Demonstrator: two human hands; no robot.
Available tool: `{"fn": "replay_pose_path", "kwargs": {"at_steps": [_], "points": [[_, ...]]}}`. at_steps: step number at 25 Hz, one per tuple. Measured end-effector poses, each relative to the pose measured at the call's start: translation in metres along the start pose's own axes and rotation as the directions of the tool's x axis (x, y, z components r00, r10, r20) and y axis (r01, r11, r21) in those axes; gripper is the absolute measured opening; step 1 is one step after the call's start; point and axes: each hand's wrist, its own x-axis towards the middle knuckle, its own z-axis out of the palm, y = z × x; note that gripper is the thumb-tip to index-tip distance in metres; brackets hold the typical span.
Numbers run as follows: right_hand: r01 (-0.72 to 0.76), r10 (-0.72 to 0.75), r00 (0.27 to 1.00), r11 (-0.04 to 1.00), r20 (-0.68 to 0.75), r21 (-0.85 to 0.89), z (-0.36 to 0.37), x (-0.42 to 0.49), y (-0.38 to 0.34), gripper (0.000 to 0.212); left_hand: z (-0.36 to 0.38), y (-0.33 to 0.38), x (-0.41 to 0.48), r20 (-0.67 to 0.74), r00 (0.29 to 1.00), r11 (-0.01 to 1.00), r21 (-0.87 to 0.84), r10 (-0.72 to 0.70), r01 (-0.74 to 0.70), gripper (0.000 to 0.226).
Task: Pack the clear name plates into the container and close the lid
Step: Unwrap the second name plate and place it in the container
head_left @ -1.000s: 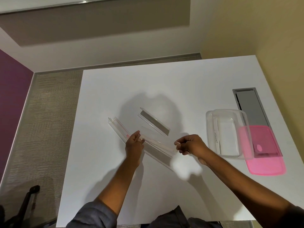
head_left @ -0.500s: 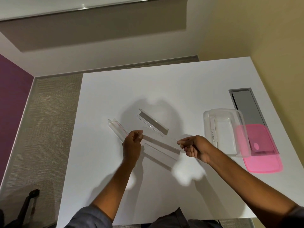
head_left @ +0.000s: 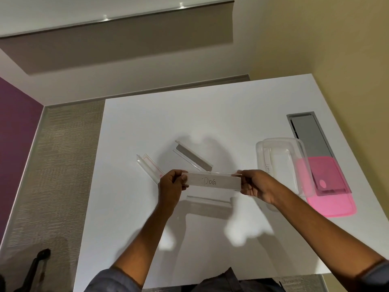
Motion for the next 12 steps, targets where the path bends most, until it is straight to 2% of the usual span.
{"fn": "replay_pose_path", "kwargs": {"at_steps": [5, 9, 12], "points": [[0.113, -0.08, 0.988, 0.96, 0.134, -0.255, -0.022, -0.021, -0.009, 0.053, 0.01, 0.013, -0.002, 0.048, 0.999, 1.0, 0.011, -0.012, 0.011, 0.012], [0.152, -0.062, 0.978, 0.868, 0.201, -0.473, -0.043, -0.034, -0.014, 0.039, 0.027, 0.024, -0.003, 0.121, 0.992, 0.998, 0.063, 0.02, -0.028, 0.013], [0.164, -0.042, 0.972, 0.827, 0.233, -0.537, -0.061, -0.045, -0.015, 0.033, 0.047, 0.035, -0.003, 0.171, 0.984, 0.991, 0.117, 0.048, -0.069, 0.011]]}}
